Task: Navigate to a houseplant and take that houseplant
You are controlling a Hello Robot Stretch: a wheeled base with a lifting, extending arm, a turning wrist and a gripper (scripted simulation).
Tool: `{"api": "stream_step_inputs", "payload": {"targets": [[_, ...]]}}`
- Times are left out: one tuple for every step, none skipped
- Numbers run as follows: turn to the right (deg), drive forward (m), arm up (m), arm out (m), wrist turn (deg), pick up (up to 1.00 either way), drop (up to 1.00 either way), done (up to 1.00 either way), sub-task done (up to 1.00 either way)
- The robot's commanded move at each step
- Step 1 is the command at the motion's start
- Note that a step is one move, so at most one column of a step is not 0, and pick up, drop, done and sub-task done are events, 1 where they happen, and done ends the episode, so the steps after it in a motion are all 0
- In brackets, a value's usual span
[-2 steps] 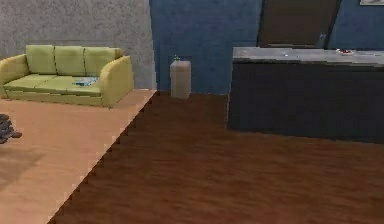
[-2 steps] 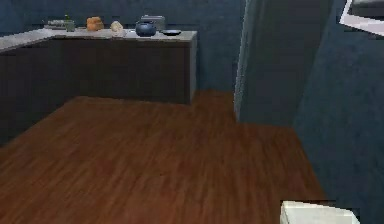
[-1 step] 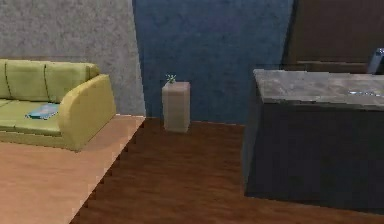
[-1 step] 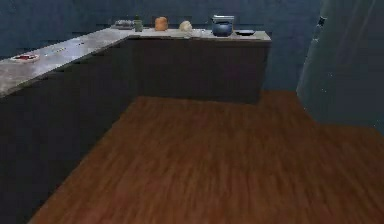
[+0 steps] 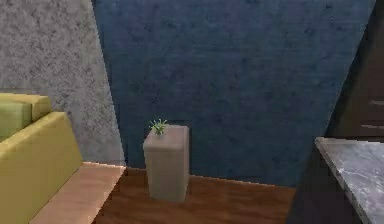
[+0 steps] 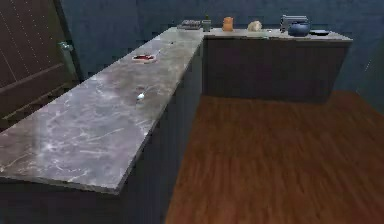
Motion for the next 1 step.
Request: {"api": "stream_step_inputs", "payload": {"targets": [[0.0,0.45,0.00,0.00,0.0,0.00,0.00,0.00,0.00]]}}
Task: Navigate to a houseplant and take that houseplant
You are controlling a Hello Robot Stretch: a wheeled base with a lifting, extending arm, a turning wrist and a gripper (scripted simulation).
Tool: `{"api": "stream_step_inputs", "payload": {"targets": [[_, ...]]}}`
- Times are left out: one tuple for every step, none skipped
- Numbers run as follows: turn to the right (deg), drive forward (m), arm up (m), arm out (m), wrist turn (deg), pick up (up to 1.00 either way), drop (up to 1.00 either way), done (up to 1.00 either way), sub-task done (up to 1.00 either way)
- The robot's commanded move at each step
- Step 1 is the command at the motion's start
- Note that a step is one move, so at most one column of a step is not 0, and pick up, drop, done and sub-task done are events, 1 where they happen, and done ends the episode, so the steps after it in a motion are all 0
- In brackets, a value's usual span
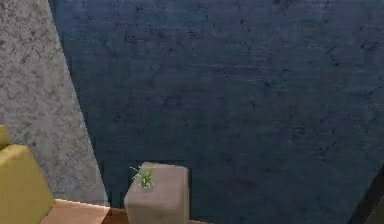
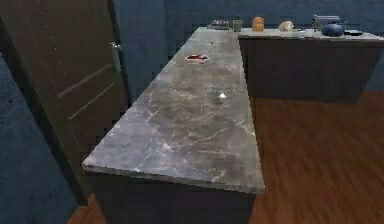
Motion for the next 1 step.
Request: {"api": "stream_step_inputs", "payload": {"targets": [[-45.0,0.00,0.00,0.00,0.0,0.00,0.00,0.00,0.00]]}}
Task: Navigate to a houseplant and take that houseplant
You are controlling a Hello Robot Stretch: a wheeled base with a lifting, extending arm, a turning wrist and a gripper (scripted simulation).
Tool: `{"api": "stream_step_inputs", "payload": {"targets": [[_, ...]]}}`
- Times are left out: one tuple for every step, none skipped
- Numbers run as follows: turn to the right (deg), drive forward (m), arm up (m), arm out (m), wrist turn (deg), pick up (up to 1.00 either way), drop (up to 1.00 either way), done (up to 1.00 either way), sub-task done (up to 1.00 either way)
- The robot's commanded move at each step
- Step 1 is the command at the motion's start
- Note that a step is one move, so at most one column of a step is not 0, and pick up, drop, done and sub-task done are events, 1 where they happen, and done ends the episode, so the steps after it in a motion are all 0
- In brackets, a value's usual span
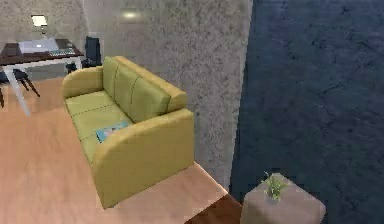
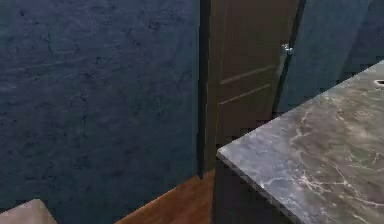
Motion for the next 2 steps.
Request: {"api": "stream_step_inputs", "payload": {"targets": [[-45.0,0.00,0.00,0.00,0.0,0.00,0.00,0.00,0.00],[-15.0,0.00,0.00,0.00,0.0,0.00,0.00,0.00,0.00]]}}
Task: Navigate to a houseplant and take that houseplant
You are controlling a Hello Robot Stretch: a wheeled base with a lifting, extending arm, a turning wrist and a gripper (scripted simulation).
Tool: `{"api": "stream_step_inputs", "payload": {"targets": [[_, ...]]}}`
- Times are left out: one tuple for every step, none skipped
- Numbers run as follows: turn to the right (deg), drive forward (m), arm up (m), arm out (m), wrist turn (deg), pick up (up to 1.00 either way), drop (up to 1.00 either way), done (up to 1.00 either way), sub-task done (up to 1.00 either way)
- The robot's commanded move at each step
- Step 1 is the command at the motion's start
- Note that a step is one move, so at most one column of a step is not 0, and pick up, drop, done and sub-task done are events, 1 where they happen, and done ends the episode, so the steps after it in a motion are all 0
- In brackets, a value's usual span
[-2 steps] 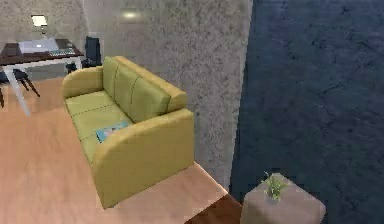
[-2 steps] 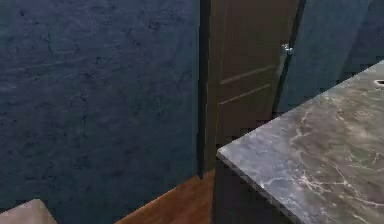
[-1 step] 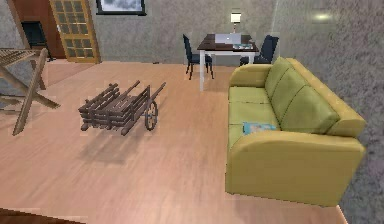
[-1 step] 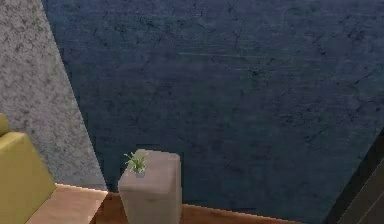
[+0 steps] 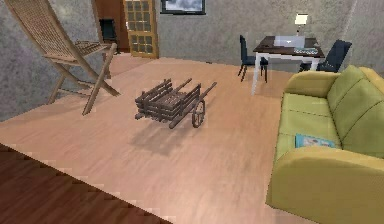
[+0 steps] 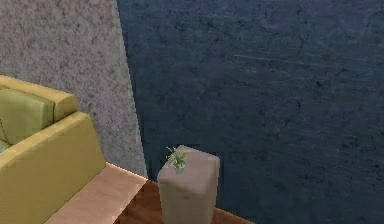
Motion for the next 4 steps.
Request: {"api": "stream_step_inputs", "payload": {"targets": [[0.0,0.00,0.50,0.00,0.0,0.00,0.00,0.00,0.00],[0.0,0.00,0.18,0.00,0.0,0.00,0.00,0.00,0.00],[0.0,0.00,0.00,0.44,0.0,0.00,0.00,0.00,0.00],[0.0,0.00,0.00,0.00,45.0,0.00,0.00,0.00,0.00]]}}
